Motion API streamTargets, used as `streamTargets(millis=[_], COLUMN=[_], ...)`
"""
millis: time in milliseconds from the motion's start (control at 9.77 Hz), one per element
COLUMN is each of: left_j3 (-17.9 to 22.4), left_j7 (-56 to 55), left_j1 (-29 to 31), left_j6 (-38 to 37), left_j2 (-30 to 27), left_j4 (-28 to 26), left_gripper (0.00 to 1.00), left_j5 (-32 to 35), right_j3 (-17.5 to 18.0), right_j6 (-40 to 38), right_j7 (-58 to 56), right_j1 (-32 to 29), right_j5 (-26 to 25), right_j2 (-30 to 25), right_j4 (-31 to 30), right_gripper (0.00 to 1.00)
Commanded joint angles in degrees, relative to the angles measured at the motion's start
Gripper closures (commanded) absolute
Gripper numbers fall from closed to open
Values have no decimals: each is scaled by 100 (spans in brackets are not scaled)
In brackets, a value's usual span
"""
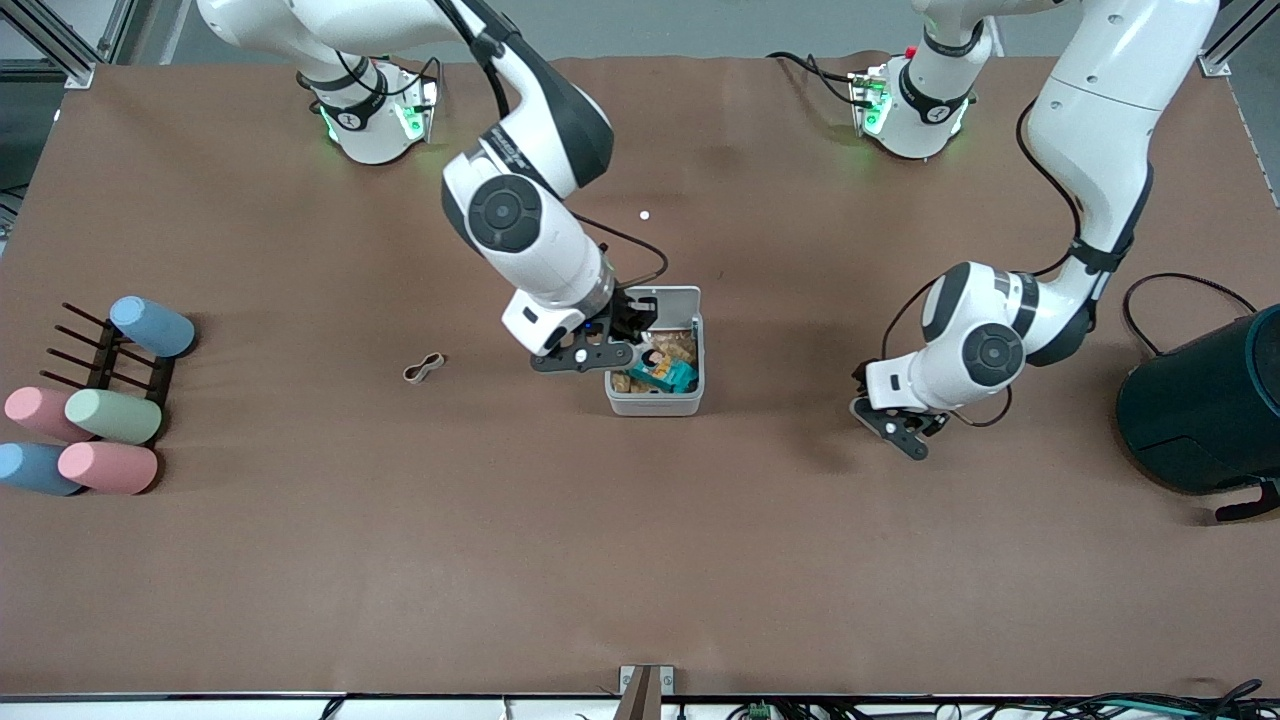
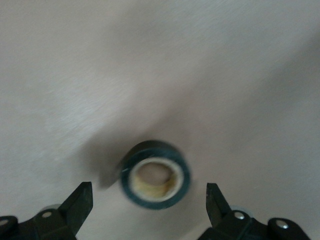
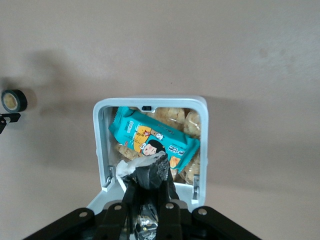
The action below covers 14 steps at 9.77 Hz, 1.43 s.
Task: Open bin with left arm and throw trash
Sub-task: 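Release the wrapper into the bin while the left gripper reaches the tape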
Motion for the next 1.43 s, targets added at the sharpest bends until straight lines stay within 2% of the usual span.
streamTargets(millis=[0,205,307,512,819,921,1024,1126,1228,1331], left_j3=[11,12,11,11,11,11,11,3,3,3], left_j7=[-642,-609,-591,-556,-556,-547,-547,-573,-661,-661], left_j1=[-412,-265,-142,-115,7,26,26,17,-9,-1], left_j6=[13,57,83,215,556,602,602,585,558,549], left_j2=[-225,-199,-181,-164,-41,-32,-40,-49,-67,-76], left_j4=[-171,-188,-188,-215,-346,-373,-364,-373,-364,-364], left_gripper=[0,0,0,0,0,2,11,54,83,91], left_j5=[95,532,717,833,842,842,842,842,833,833], right_j3=[-68,-68,-68,-68,-68,-77,-77,-103,-112,-138], right_j6=[270,307,307,299,255,237,211,-33,-558,-946], right_j7=[80,115,55,36,-16,-25,-17,-16,-60,-356], right_j1=[124,221,221,195,133,98,46,-94,-496,-726], right_j5=[155,155,146,137,128,128,137,137,85,-20], right_j2=[353,486,495,495,478,460,416,311,32,-145], right_j4=[160,160,160,151,160,168,168,186,256,143], right_gripper=[100,99,93,75,38,29,24,19,10,7])
